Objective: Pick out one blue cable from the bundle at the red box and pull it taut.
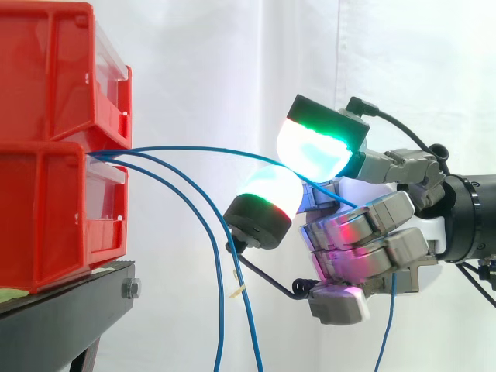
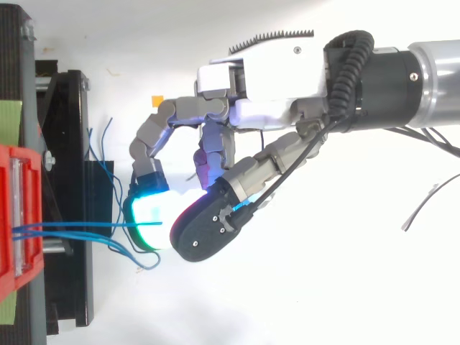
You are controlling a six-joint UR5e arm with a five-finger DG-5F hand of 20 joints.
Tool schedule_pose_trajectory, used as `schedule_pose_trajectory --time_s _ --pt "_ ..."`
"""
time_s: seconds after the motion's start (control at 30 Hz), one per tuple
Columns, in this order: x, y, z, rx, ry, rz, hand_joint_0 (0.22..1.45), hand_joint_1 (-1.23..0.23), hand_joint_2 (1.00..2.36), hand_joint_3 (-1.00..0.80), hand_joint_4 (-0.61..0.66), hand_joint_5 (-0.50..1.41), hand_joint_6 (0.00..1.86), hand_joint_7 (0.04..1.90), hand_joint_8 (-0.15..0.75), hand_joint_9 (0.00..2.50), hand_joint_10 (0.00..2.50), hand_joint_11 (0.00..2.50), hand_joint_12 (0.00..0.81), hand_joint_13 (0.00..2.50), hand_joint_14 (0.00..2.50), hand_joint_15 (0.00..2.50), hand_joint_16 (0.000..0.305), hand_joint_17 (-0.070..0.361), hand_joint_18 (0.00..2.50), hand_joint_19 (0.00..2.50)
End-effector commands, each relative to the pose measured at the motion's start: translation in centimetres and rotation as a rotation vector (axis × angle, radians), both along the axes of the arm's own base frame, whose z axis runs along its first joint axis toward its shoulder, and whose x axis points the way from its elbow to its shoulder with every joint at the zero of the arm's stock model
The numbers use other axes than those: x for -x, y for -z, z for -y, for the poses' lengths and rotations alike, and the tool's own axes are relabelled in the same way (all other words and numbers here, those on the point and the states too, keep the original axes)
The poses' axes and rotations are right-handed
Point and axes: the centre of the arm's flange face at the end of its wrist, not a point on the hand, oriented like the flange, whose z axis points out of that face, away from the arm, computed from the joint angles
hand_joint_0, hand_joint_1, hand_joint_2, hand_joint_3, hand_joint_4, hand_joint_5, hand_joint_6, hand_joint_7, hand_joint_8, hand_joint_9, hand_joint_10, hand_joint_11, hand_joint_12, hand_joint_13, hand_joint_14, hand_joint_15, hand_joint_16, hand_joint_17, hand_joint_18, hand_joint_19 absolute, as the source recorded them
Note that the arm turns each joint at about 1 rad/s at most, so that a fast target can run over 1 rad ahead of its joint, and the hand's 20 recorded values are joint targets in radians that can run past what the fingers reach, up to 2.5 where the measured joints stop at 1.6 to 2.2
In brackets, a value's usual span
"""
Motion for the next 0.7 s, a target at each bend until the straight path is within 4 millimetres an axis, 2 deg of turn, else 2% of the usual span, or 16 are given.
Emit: schedule_pose_trajectory --time_s 0.0,0.03,0.07,0.1,0.17,0.67 --pt "0.0 0.0 0.01 0.001 0.0 0.0 0.69 -0.68 1.02 -0.26 0.04 -0.18 0.96 0.88 0.331 1.65 0.0 1.81 0.321 1.46 0.59 1.62 0.05 0.113 1.08 0.96" --pt "0.02 0.07 -0.11 0.001 -0.001 -0.001 0.69 -0.68 1.02 -0.26 0.04 -0.18 0.96 0.88 0.318 1.65 0.04 1.82 0.32 1.43 0.78 1.57 0.05 0.113 1.11 1.01" --pt "0.0 0.0 0.02 0.001 0.002 0.0 0.69 -0.68 1.02 -0.26 0.04 -0.18 0.96 0.87 0.331 1.64 0.07 1.83 0.324 1.42 0.82 1.56 0.05 0.113 1.12 1.03" --pt "0.0 0.0 0.02 0.001 0.002 0.0 0.69 -0.69 1.02 -0.26 0.04 -0.18 0.96 0.87 0.326 1.63 0.12 1.82 0.33 1.4 0.97 1.5 0.05 0.113 1.14 1.06" --pt "0.0 0.0 0.02 0.001 0.002 0.0 0.69 -0.69 1.02 -0.26 0.04 -0.18 0.96 0.87 0.325 1.62 0.21 1.79 0.332 1.39 1.06 1.48 0.051 0.115 1.15 1.06" --pt "-0.02 0.0 -0.09 0.004 0.0 0.0 0.7 -0.71 1.02 -0.22 0.01 -0.18 0.96 0.88 0.321 1.63 0.38 1.77 0.337 1.38 1.16 1.46 0.051 0.114 1.15 1.07"
